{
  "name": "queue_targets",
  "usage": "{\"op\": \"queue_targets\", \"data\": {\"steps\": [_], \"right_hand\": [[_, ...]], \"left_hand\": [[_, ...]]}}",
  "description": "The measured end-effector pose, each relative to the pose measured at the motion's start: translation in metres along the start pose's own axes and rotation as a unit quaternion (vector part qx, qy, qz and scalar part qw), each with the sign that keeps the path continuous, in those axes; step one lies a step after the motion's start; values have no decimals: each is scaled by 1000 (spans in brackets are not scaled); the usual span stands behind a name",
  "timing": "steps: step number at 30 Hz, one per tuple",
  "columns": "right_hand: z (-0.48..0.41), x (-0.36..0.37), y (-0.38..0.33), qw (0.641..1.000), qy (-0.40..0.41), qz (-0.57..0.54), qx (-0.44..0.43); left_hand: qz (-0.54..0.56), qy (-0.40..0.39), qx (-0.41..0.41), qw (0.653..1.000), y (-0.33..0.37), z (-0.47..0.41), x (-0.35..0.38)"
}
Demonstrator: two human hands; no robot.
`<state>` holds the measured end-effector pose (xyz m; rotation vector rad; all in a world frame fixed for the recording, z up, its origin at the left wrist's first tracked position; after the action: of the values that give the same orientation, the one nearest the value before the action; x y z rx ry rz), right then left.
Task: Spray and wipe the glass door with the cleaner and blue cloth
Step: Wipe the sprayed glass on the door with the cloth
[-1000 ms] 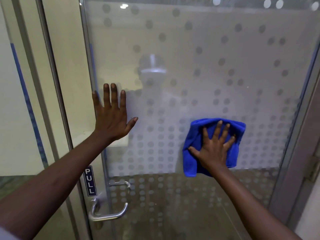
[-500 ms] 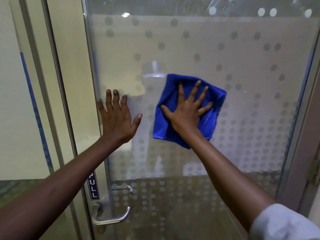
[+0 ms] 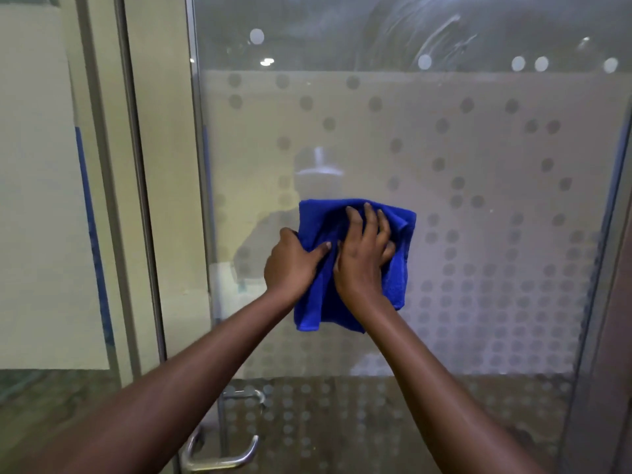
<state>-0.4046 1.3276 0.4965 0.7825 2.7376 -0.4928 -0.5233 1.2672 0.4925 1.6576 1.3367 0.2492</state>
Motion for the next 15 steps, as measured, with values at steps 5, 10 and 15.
{"op": "queue_targets", "data": {"steps": [5, 10, 15], "right_hand": [[6, -23, 40, 995, 65, -53, 59], [25, -29, 59, 983, 71, -47, 160], [51, -16, 48, 963, 10, -156, 221]], "left_hand": [[164, -109, -38, 980, 1, 11, 11], [237, -203, -54, 949, 1, 33, 6], [365, -250, -118, 889, -9, 48, -24]]}}
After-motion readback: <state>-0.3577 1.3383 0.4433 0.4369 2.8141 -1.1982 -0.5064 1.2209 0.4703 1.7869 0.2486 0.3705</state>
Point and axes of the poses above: each hand's wrist, its own z-axis away from the middle knuckle, its own x-axis out of the palm, y = z × x, the point moved 6 cm from there along -z, towards the middle knuckle, and after that the axes turned 6 degrees about -x, right-handed, at the moved point
